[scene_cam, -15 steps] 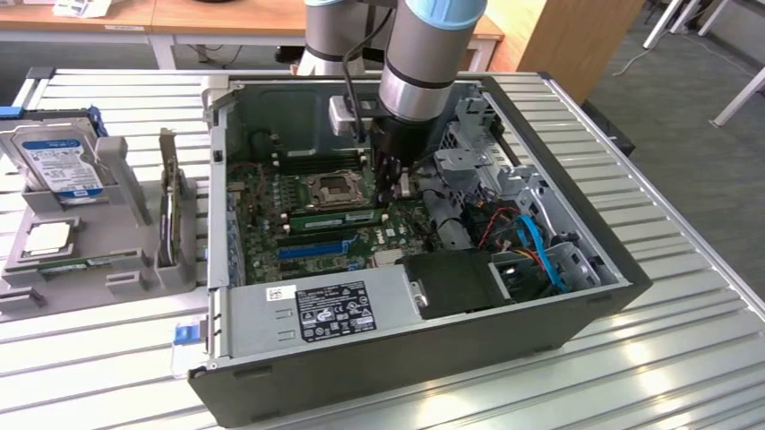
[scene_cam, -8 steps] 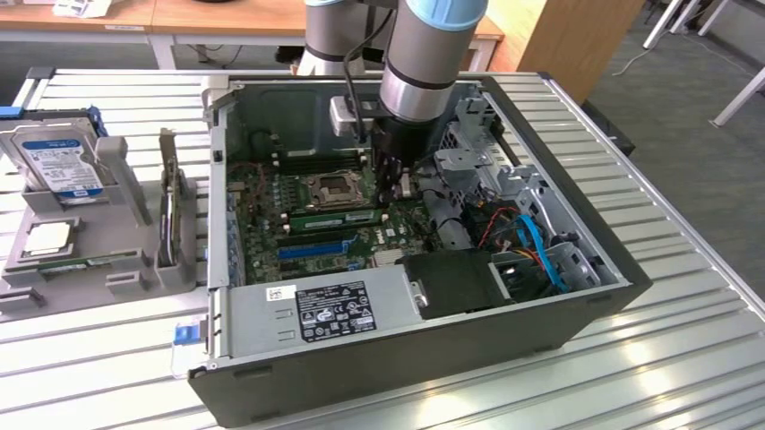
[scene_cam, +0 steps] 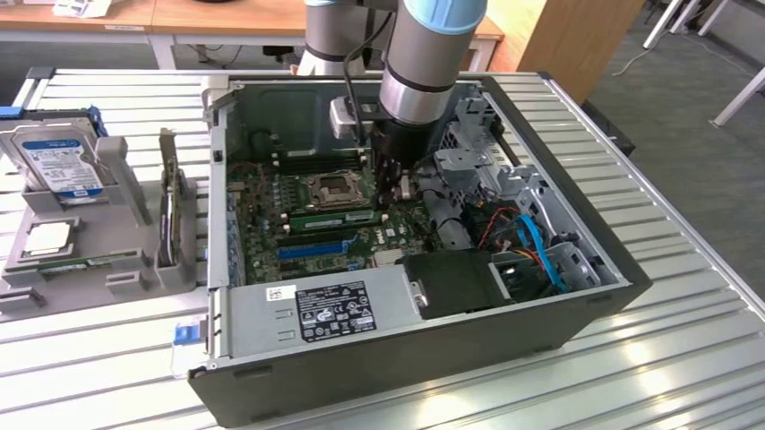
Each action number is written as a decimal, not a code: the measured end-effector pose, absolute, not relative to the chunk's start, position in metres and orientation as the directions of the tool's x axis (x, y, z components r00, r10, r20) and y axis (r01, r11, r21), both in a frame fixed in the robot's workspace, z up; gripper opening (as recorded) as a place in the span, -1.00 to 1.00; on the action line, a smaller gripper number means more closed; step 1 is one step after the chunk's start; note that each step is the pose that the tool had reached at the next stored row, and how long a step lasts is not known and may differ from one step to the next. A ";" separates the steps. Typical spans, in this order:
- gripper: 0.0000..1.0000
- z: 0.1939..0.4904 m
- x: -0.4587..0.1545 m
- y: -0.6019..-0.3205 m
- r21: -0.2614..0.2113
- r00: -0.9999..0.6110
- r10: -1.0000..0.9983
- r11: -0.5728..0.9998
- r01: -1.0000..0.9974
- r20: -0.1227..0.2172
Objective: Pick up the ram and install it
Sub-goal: 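Press down the ram until it locks into place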
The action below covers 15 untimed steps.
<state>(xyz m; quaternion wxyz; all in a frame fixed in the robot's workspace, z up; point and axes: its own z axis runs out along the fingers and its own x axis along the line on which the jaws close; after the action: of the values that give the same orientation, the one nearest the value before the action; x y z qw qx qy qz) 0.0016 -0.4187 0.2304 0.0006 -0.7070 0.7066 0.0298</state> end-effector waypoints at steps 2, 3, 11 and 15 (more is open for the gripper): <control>-0.80 0.230 0.002 -0.419 0.041 0.000 -0.999 -0.002 -0.999 -0.043; -0.80 0.230 0.002 -0.419 0.041 0.000 -0.999 -0.002 -0.999 -0.043; -0.80 0.228 0.002 -0.418 0.041 0.000 -0.999 -0.002 -0.999 -0.043; -0.80 0.228 0.002 -0.418 0.041 0.000 -0.999 -0.001 -0.999 -0.043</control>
<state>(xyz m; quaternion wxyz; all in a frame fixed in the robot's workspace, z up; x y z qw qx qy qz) 0.0016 -0.4182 0.2284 0.0007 -0.7070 0.7066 0.0299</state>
